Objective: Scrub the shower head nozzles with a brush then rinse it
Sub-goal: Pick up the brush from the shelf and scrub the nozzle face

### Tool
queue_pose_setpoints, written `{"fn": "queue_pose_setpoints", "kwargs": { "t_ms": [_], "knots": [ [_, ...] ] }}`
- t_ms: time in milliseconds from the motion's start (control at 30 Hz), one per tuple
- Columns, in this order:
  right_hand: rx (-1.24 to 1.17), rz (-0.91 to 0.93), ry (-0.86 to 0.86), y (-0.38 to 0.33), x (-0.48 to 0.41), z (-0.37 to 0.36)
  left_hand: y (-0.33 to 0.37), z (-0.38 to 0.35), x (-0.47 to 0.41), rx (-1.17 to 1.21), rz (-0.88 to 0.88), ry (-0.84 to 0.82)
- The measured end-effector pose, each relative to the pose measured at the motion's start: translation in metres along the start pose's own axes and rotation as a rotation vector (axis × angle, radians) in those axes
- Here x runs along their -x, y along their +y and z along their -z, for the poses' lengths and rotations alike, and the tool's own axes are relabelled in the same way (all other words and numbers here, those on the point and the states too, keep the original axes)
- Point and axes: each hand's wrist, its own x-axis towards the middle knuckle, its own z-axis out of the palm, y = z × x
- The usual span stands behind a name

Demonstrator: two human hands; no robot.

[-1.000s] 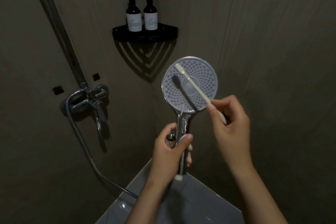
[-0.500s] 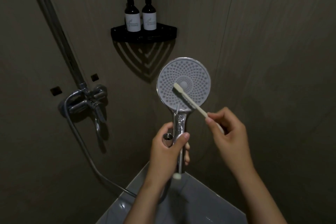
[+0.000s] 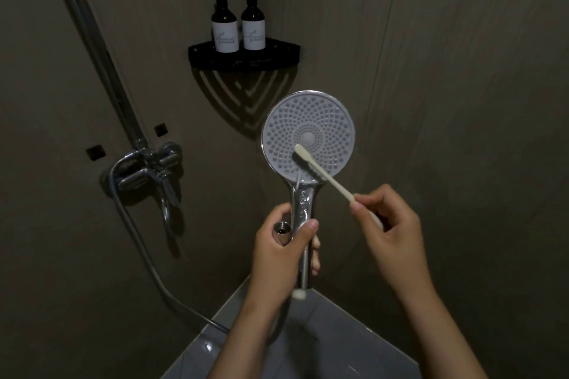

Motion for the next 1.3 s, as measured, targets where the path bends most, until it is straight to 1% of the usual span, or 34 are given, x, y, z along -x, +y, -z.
{"fn": "queue_pose_setpoints", "kwargs": {
  "t_ms": [67,200,267,467,500,667,733,900,967,1133,1200,1300],
  "knots": [
    [0.019,0.009,0.007,-0.001,-0.001,0.002,0.000,0.002,-0.001,0.000,0.005,0.004],
    [0.016,0.040,0.132,-0.005,-0.006,0.008,0.000,0.005,-0.001,0.000,0.014,-0.005],
    [0.037,0.032,0.114,-0.005,-0.008,0.009,0.000,0.004,-0.001,-0.001,0.015,-0.011],
    [0.064,0.001,-0.018,0.001,-0.004,0.005,0.000,0.005,-0.004,0.016,0.018,0.007],
    [0.060,0.005,-0.013,0.000,-0.004,0.006,0.000,0.006,-0.005,0.016,0.019,0.008],
    [0.048,0.075,0.114,-0.011,-0.016,0.008,0.000,0.006,-0.005,0.011,0.006,-0.001],
    [0.047,0.077,0.094,-0.010,-0.017,0.006,0.001,0.003,-0.004,0.014,-0.004,-0.002],
    [0.042,0.026,-0.052,-0.002,-0.006,-0.003,0.000,0.002,-0.004,0.017,0.008,0.000],
    [0.037,0.031,-0.030,-0.003,-0.006,-0.004,-0.002,0.003,-0.004,0.021,0.012,-0.002],
    [0.016,0.077,0.121,-0.013,-0.017,-0.001,-0.002,0.002,-0.003,0.004,-0.002,-0.001],
    [0.026,0.066,0.113,-0.011,-0.016,-0.004,-0.002,0.000,-0.002,-0.001,-0.005,-0.003],
    [0.040,0.013,0.014,-0.006,-0.008,-0.010,-0.002,-0.001,-0.001,0.004,0.005,-0.002]
  ]
}}
